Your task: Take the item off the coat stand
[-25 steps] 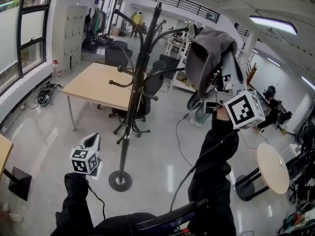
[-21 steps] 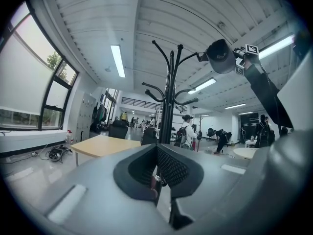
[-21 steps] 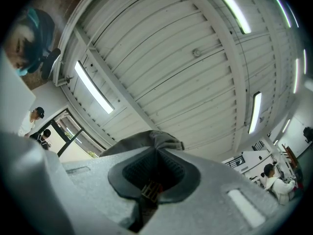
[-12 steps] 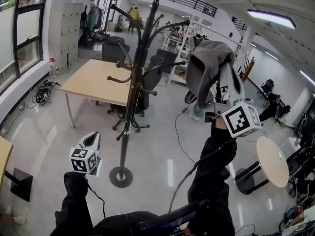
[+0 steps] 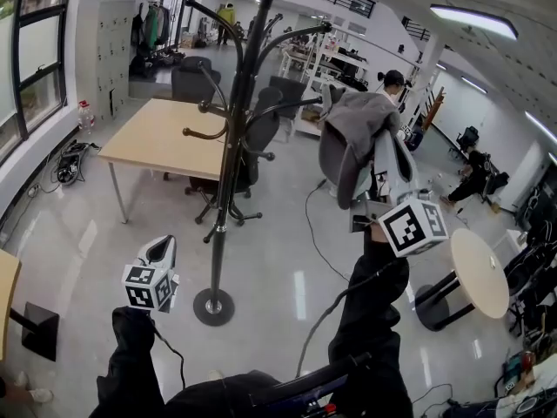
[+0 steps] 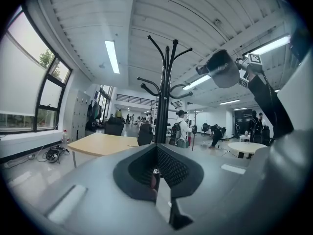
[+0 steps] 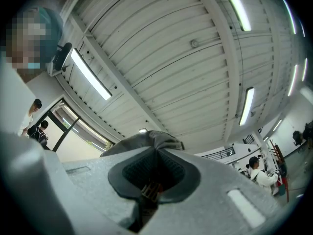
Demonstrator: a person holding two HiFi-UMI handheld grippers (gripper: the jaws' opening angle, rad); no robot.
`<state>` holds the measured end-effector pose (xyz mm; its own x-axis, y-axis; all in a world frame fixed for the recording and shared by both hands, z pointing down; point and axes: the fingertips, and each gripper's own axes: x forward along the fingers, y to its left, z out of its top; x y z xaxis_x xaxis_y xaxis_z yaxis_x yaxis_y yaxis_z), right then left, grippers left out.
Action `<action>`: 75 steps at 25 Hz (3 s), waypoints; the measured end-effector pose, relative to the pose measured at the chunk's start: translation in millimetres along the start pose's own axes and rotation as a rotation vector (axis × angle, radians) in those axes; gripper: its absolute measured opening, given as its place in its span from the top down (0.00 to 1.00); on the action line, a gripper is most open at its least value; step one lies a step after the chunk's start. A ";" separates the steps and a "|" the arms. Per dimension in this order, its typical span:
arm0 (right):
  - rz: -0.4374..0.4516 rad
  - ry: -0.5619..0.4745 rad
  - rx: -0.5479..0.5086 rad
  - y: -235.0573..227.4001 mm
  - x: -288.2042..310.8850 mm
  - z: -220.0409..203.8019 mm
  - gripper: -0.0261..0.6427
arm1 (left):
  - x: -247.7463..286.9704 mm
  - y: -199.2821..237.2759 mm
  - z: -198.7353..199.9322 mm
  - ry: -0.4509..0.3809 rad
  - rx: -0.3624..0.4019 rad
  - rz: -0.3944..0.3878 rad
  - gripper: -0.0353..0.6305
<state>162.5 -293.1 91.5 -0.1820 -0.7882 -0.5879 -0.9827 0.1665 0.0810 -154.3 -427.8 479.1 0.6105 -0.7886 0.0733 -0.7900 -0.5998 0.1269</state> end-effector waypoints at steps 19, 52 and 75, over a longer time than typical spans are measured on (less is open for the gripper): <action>-0.032 0.128 0.057 -46.4 -76.3 -80.7 0.94 | 13.5 -55.6 9.5 -0.034 0.054 -0.016 0.94; 0.019 0.332 0.227 -59.7 -254.9 -201.0 0.94 | -32.6 -188.6 5.3 -0.062 0.125 -0.001 0.94; 0.095 0.382 0.245 -33.7 -309.9 -215.0 0.94 | -57.2 -219.6 -16.9 -0.052 0.125 0.020 0.94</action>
<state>244.7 -181.8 444.0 -0.3156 -0.9168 -0.2446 -0.9323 0.3475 -0.0998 -14.8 -248.6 463.8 0.5934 -0.8046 0.0230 -0.8048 -0.5935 0.0014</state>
